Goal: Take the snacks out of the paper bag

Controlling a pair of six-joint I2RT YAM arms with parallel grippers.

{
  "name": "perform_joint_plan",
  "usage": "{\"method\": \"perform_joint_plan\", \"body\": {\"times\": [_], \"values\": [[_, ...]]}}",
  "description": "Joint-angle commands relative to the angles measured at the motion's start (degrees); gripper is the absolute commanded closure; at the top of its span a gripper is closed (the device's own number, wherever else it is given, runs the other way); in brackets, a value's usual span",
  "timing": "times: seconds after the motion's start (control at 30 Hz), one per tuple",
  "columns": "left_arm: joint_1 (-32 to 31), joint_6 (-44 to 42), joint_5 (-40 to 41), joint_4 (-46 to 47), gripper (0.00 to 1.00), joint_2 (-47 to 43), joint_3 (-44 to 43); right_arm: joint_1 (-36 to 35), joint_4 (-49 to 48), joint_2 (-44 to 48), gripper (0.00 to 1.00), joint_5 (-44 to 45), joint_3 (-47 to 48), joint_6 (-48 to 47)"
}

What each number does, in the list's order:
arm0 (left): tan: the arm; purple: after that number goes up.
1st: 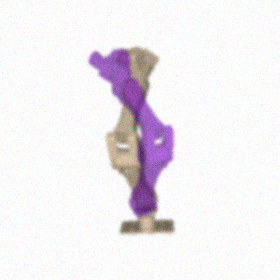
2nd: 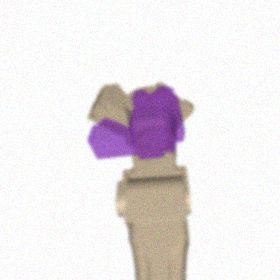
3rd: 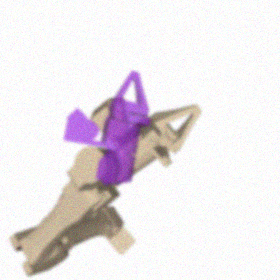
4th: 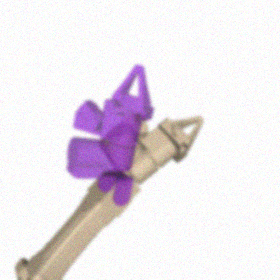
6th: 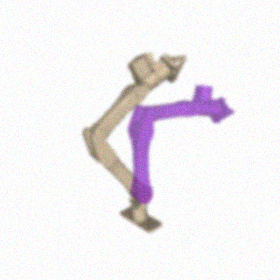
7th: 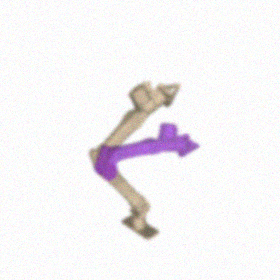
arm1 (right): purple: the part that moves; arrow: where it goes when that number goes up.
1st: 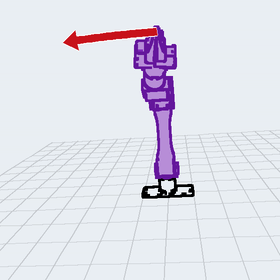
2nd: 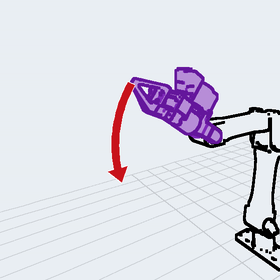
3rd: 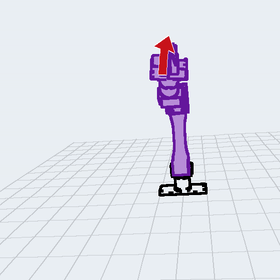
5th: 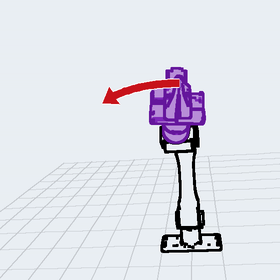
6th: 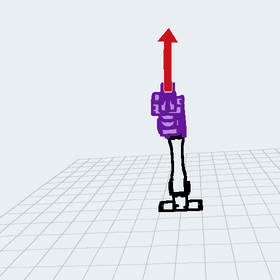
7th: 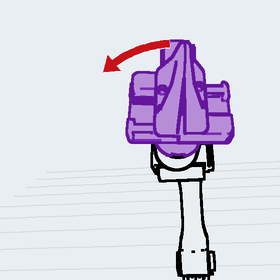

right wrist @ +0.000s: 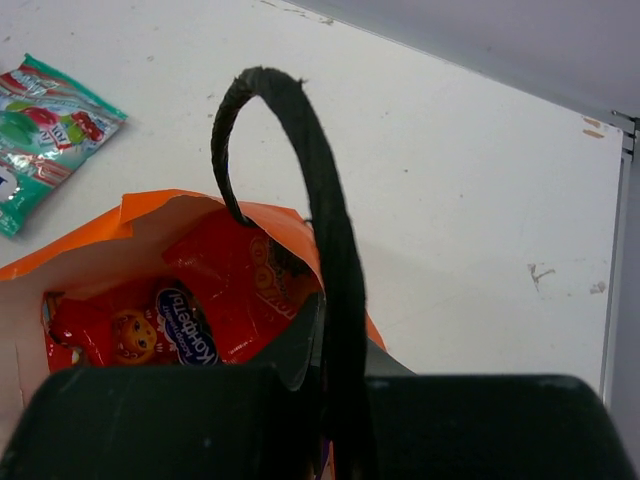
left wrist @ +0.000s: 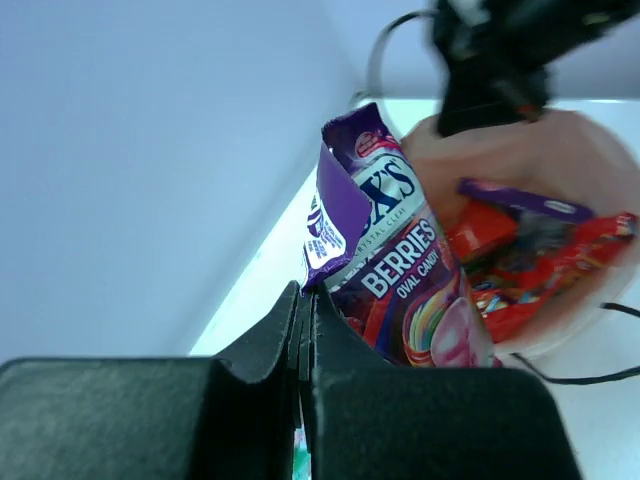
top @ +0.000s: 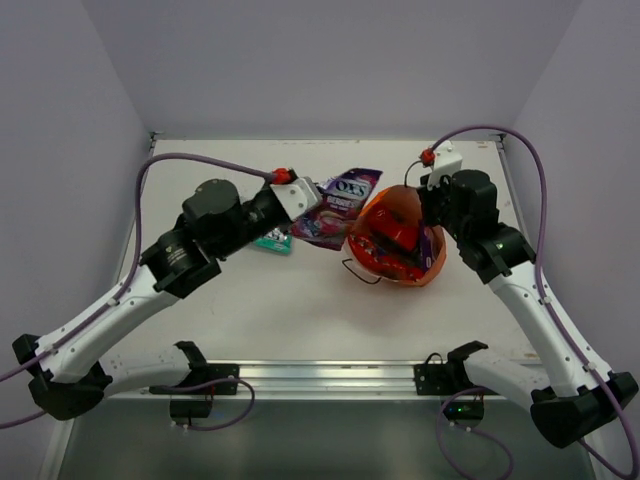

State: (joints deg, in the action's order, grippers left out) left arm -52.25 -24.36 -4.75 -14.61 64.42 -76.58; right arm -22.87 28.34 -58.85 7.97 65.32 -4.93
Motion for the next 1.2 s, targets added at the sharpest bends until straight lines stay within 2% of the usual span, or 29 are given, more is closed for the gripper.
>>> {"method": "perform_joint_plan", "body": {"times": [0.0, 0.2, 0.33, 0.47, 0.57, 0.67, 0.73, 0.77, 0.83, 0.87, 0.9, 0.97, 1.0, 1.17], "values": [[5.20, 9.75, 16.78, -2.07, 1.00, -2.36, 5.80, -0.07, -3.55, 1.28, 1.00, 4.33, 1.21, 1.32], [13.21, 23.73, 25.76, -11.31, 1.00, -7.98, 15.65, -0.07, -3.55, 1.19, 1.00, 6.45, 1.65, 1.94], [17.17, 32.16, 20.77, -11.49, 1.00, -11.86, 24.09, -0.07, -3.82, 1.11, 1.00, 5.92, 1.74, 2.38], [20.69, 36.65, 16.54, -10.18, 1.00, -13.09, 30.94, -0.07, -3.99, 1.19, 1.00, 5.57, 1.57, 2.56], [23.76, 39.20, 17.49, -10.17, 1.00, -12.40, 33.33, -0.07, -3.99, 1.28, 1.00, 5.13, 1.39, 2.64], [30.43, 39.91, 17.50, -11.32, 1.00, -9.24, 35.09, -0.07, -3.90, 1.63, 1.00, 5.13, 1.04, 2.29], [35.97, 40.18, 17.59, -11.58, 0.94, -7.12, 34.74, 0.02, -4.17, 1.98, 1.00, 5.57, 0.78, 2.12], [38.25, 40.44, 18.02, -11.23, 0.71, -6.94, 34.83, -0.07, -4.34, 2.07, 1.00, 5.57, 0.51, 2.12], [39.59, 41.14, 18.64, -10.27, 0.43, -7.47, 34.13, -0.07, -5.22, 2.42, 1.00, 5.22, 0.16, 2.03], [39.94, 41.41, 18.99, -10.09, 0.21, -8.34, 33.69, -0.07, -5.40, 2.69, 1.00, 4.61, 0.07, 1.59], [39.94, 41.50, 19.25, -9.91, 0.14, -8.78, 33.25, 0.02, -5.57, 2.77, 1.00, 4.34, 0.16, 1.41], [39.94, 41.76, 16.46, -9.30, 0.04, -9.58, 30.79, 0.02, -5.31, 2.43, 1.00, 3.81, 1.29, 0.71], [39.94, 41.94, 14.79, -9.21, 0.02, -9.67, 29.74, -0.07, -5.14, 2.25, 1.00, 3.55, 1.74, 0.62], [38.20, 47.99, -1.99, -7.37, 0.00, -8.44, 21.67, -0.07, -6.01, 2.42, 1.00, 0.21, 3.23, 0.10]]}}
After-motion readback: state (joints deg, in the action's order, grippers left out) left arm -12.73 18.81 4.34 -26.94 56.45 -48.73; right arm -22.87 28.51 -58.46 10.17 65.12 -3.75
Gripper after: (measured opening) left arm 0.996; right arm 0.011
